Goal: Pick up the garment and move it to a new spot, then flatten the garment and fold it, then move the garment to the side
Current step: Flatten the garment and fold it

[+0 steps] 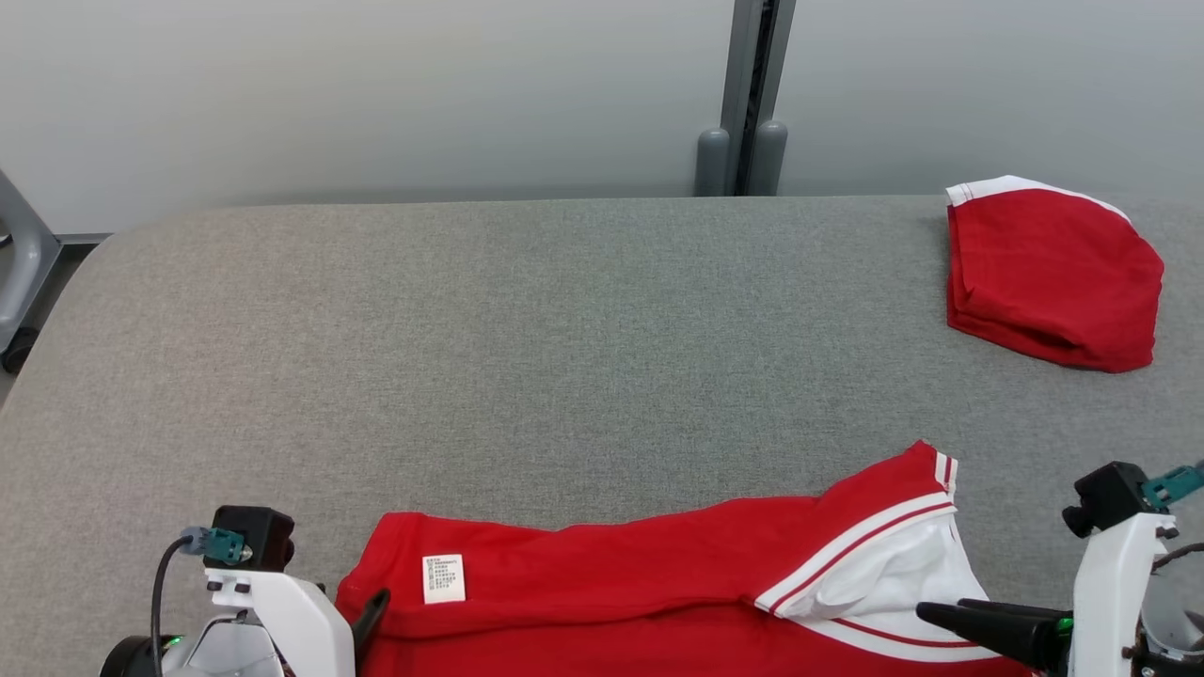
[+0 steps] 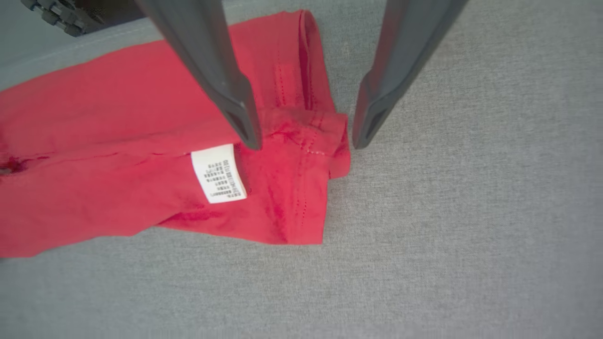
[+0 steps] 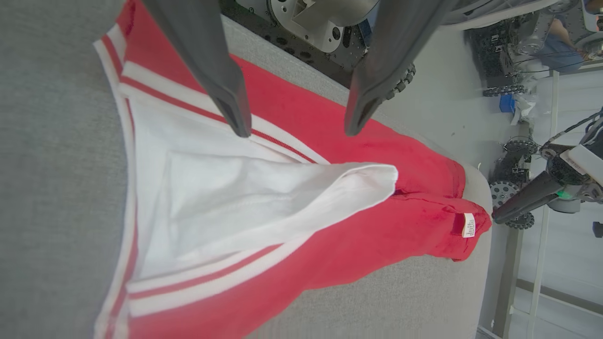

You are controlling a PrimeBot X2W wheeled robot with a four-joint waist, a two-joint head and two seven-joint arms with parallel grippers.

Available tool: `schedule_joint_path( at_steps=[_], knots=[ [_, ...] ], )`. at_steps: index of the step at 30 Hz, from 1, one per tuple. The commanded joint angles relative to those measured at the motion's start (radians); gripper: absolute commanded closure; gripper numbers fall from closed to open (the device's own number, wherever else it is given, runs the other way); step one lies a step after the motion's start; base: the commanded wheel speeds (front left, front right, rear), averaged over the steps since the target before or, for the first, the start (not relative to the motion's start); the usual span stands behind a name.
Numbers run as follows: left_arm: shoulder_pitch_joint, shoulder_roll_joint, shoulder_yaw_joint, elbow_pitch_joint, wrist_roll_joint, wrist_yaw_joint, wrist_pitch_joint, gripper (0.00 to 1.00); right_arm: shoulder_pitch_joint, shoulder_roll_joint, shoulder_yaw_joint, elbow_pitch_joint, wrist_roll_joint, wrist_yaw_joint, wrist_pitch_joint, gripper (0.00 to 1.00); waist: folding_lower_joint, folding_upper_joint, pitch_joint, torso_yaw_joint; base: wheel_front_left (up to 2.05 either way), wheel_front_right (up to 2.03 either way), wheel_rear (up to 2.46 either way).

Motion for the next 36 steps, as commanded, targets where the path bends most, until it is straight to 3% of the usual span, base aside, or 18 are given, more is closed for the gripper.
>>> schedule_joint_path(
  at_steps=[1,9,17,27,36],
  knots=[
    [0.011,0.01,0.01,-0.008,0.003,0.01,-0.009,0.0,0.013,-0.013,-0.007,-0.01,0.008,0.0,-0.016,0.0,0.0,0.0,-0.004,-0.003,0.0,0.0,0.0],
    [0.035,0.006,0.063,-0.076,0.045,0.065,-0.145,0.0,0.017,-0.015,-0.102,-0.034,-0.032,0.0,-0.237,0.0,0.0,0.0,-0.009,-0.003,0.0,0.0,0.0],
    [0.041,-0.065,0.089,-0.064,0.102,0.063,-0.31,0.0,0.029,0.033,-0.172,0.098,-0.114,0.001,-0.416,0.0,0.0,0.0,-0.002,0.021,0.0,0.0,0.0],
    [0.077,-0.143,0.123,0.015,0.112,0.036,-0.474,0.0,0.091,0.131,-0.213,0.265,-0.168,0.0,-0.541,0.0,0.0,0.0,0.001,0.04,0.0,0.0,0.0],
    [0.076,-0.176,0.145,0.052,0.121,0.014,-0.529,0.0,0.149,0.203,-0.198,0.338,-0.2,0.0,-0.546,0.0,0.0,0.0,0.015,0.05,0.0,0.0,0.0]
  ],
)
